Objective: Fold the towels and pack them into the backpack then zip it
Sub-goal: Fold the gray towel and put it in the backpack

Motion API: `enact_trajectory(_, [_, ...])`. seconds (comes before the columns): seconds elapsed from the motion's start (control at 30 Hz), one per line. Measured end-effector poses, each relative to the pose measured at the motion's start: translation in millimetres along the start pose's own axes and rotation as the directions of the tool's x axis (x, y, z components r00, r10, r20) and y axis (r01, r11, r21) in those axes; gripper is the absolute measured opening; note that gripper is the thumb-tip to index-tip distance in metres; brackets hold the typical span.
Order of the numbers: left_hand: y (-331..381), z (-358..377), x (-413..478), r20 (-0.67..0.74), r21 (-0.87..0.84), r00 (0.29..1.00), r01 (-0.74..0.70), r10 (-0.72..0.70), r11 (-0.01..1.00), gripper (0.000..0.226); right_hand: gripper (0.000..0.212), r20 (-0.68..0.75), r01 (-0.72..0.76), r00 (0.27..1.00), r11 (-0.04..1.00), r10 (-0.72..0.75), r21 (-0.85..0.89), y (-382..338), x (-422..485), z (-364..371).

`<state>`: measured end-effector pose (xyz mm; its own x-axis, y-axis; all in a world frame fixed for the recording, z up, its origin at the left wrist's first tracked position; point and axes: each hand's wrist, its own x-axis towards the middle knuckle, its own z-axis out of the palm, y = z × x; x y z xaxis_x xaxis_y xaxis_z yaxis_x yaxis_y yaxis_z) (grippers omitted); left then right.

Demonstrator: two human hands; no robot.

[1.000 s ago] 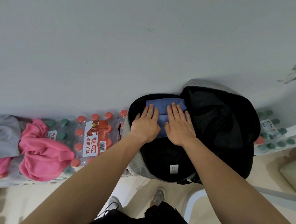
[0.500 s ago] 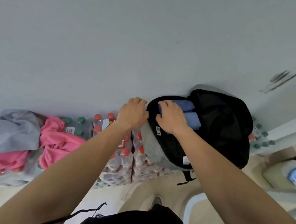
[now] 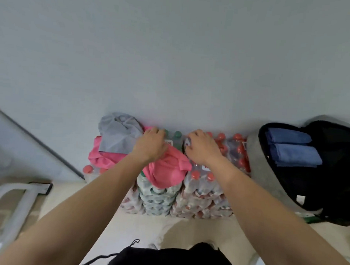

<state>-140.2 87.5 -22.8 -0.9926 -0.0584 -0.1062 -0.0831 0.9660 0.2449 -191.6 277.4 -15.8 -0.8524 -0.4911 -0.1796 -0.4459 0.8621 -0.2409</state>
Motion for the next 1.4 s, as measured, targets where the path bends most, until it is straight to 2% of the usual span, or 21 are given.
enact_trajectory(0.13, [-40, 3, -19, -0.003, -0.018, 0.995, 0.099, -0.099, 0.995, 0.04, 0.048, 0.051, 0.055, 0.997, 0.998, -0.056, 0.028, -36, 9, 18])
enact_trajectory(0.23, [-67, 6, -28, -0.082, 0.0, 0.977, 0.196, -0.195, 0.981, 0.036, 0.05, 0.1, 0.123, 0.987, 0.992, -0.126, 0.037, -62, 19, 32])
enact_trajectory(0.37, [-105, 9, -44, -0.095, 0.083, 0.94, 0.336, -0.328, 0.938, 0.057, 0.053, 0.121, 0.211, 0.968, 0.974, -0.219, 0.078, -94, 39, 49])
enact_trajectory(0.47, [-130, 15, -53, -0.078, -0.032, 0.909, 0.407, -0.409, 0.913, 0.046, 0.06, 0.139, 0.239, 0.958, 0.967, -0.25, 0.091, -119, 54, 61])
enact_trajectory(0.63, [-150, 19, -56, -0.12, -0.168, 0.913, 0.368, -0.389, 0.915, 0.034, 0.063, 0.157, 0.281, 0.946, 0.959, -0.284, 0.037, -142, 66, 85])
enact_trajectory(0.77, [-150, 13, -55, -0.216, -0.229, 0.896, 0.34, -0.388, 0.912, 0.017, 0.055, 0.015, 0.251, 0.968, 0.968, -0.252, 0.015, -149, 70, 98])
enact_trajectory(0.93, [-139, -8, -53, -0.29, -0.275, 0.873, 0.315, -0.391, 0.908, 0.019, 0.054, -0.158, 0.272, 0.951, 0.962, -0.265, 0.023, -164, 71, 85])
enact_trajectory(1.07, [-132, -24, -47, -0.32, -0.321, 0.892, 0.216, -0.32, 0.922, 0.018, 0.021, -0.243, 0.347, 0.912, 0.937, -0.331, 0.026, -168, 75, 58])
enact_trajectory(1.1, [-129, -28, -45, -0.326, -0.316, 0.895, 0.2, -0.304, 0.928, 0.017, 0.019, -0.257, 0.351, 0.909, 0.935, -0.328, 0.048, -166, 77, 51])
enact_trajectory(1.23, [-122, -40, -37, -0.352, -0.31, 0.882, 0.207, -0.314, 0.928, 0.019, 0.022, -0.237, 0.354, 0.925, 0.902, -0.298, 0.247, -153, 79, 11])
enact_trajectory(1.4, [-118, -52, -28, -0.361, -0.286, 0.87, 0.239, -0.336, 0.928, 0.029, 0.024, -0.381, 0.361, 0.893, 0.885, -0.238, 0.293, -130, 83, -50])
